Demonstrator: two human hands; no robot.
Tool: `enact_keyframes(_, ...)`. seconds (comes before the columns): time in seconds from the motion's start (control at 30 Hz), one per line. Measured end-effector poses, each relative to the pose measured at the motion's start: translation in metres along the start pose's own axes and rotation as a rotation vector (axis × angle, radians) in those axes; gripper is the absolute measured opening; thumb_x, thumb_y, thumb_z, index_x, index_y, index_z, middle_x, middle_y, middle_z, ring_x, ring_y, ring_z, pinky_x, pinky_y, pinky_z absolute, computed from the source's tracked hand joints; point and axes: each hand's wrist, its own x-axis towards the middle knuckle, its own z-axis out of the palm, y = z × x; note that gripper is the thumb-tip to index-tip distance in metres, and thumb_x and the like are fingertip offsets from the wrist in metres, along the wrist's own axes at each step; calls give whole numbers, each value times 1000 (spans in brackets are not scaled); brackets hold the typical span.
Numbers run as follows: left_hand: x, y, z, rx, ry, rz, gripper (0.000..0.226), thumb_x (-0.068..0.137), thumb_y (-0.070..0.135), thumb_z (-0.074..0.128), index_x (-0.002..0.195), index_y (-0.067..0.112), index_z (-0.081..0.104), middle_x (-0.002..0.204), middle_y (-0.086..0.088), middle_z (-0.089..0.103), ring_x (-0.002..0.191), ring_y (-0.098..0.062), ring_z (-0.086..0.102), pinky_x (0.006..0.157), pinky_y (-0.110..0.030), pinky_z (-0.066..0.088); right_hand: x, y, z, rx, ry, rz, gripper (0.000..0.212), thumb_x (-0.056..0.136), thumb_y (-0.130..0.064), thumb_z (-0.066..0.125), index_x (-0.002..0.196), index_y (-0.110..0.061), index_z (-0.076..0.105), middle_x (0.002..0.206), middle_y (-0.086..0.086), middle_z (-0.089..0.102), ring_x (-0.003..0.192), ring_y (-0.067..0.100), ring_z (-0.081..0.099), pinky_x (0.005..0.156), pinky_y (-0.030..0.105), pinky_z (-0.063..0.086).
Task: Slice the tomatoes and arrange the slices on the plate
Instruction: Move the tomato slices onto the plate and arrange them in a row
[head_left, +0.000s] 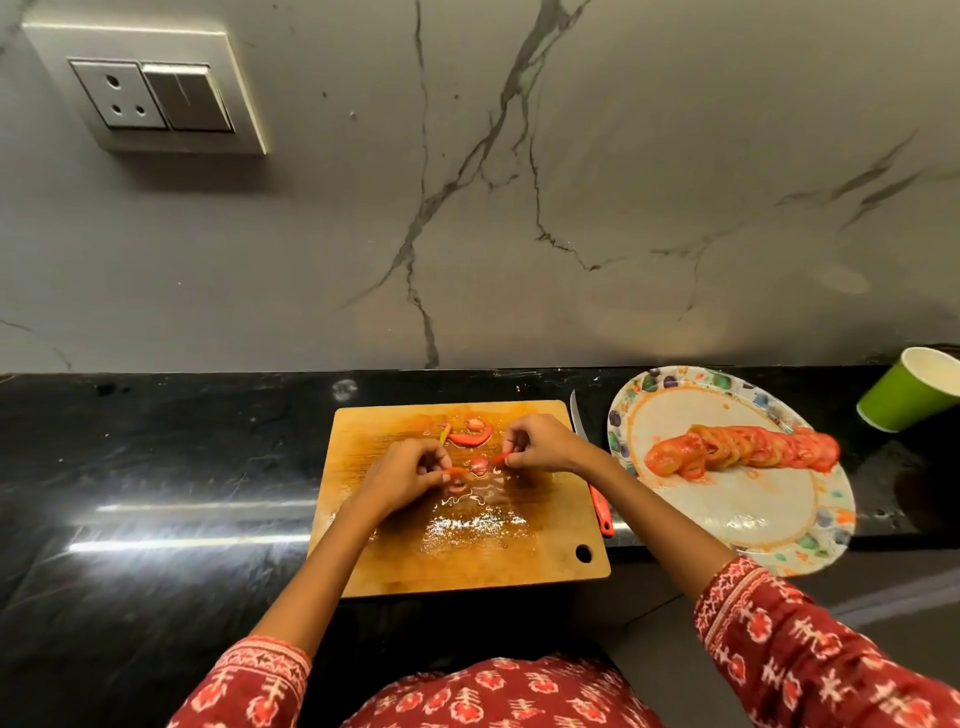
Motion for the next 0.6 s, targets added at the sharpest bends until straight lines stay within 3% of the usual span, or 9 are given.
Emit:
enact_keyframes(0.1,-2,-1,-6,-55,70,8,16,82,16,66,80,29,59,87,6,62,80,-10,57,71,-24,47,-2,1,-2,40,37,3,10,82,-9,67,77,-16,61,84,1,61,73,6,54,64,16,43)
enact_keyframes(0.27,-1,2,-16,-131,166,9,22,81,11,67,76,30,59,85,8,62,83,-8,56,75,-25,47,-5,5,-8,112,112,1,17,80,-7,68,74,-19,58,81,6,64,77,16,62,77,33,53)
enact_keyframes(0.47,-1,-2,-15,-102,134,-43,18,80,15,69,79,30,60,88,6,63,87,-16,59,80,-35,51,-2,2,-2,89,86,39,11,85,-9,66,95,-7,63,72,-1,61,66,6,60,66,20,49)
enact_keyframes(0.6,0,-6,-11,-39,155,-107,17,79,23,71,95,24,64,94,7,62,84,-11,56,71,-28,48,2,-2,1,-72,111,33,14,85,-16,65,98,-9,65,90,6,65,81,15,59,72,28,48)
